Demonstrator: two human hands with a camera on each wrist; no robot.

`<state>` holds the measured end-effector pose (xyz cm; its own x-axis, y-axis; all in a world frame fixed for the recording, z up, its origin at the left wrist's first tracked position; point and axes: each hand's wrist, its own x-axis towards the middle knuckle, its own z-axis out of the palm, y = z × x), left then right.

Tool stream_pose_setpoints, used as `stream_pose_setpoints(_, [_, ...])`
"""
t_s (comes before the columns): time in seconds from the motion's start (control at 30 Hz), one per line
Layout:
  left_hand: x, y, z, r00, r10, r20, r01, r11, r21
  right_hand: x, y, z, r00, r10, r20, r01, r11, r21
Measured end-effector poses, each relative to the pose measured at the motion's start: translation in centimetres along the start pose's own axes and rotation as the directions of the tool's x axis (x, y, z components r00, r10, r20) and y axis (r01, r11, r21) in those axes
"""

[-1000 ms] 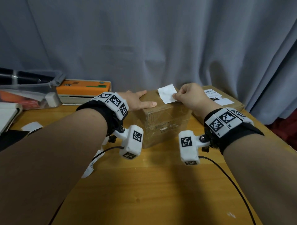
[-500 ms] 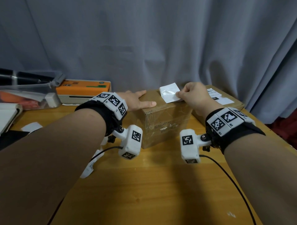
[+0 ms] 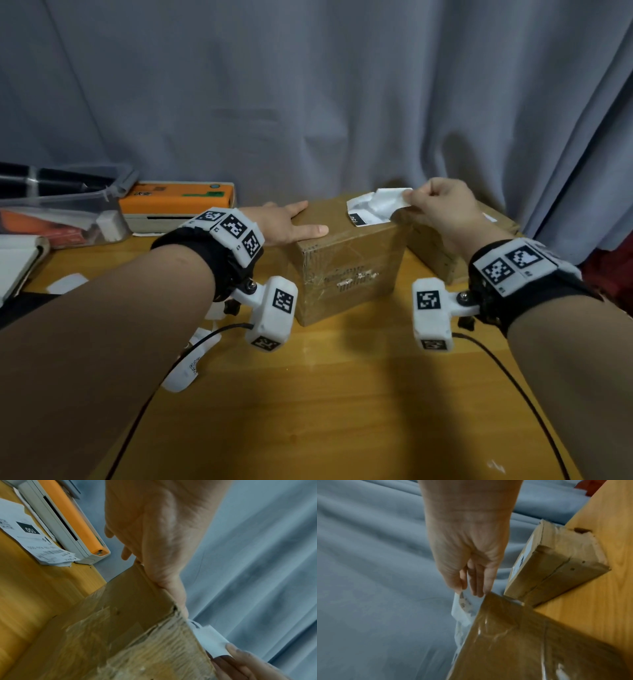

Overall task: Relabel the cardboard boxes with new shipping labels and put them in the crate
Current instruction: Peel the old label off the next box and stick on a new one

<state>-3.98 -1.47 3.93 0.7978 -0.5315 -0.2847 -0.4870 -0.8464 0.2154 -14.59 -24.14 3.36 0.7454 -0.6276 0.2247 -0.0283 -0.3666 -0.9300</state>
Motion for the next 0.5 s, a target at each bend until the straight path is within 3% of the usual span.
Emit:
stream_pose_setpoints(0.17, [-0.6, 0.1, -0.1, 1.000, -0.004, -0.027, 0.005, 1.000, 0.023, -0.8, -0.8, 1.5, 0.975, -0.205, 0.092, 0.212, 0.974, -0.082])
stream_pose_setpoints(0.3, [-0.9, 0.8, -0.5, 0.983, 0.121, -0.137, -0.109, 0.990, 0.089, -0.7, -1.7, 1.5, 0.892, -0.386, 0.236, 0.440, 0.860, -0.257])
stream_pose_setpoints(0.4, [-1.5, 2.5, -0.7, 0.961, 0.212, -0.176, -0.181, 0.967, 0.179, -0.6, -2.3, 1.4, 0.865, -0.386, 0.321, 0.490, 0.789, -0.372])
stream_pose_setpoints(0.5, [-1.9, 3.8, 0.0, 0.972, 0.207, -0.111, -0.176, 0.954, 0.245, -0.8, -3.1, 1.5, 0.887, -0.357, 0.292, 0.452, 0.802, -0.392])
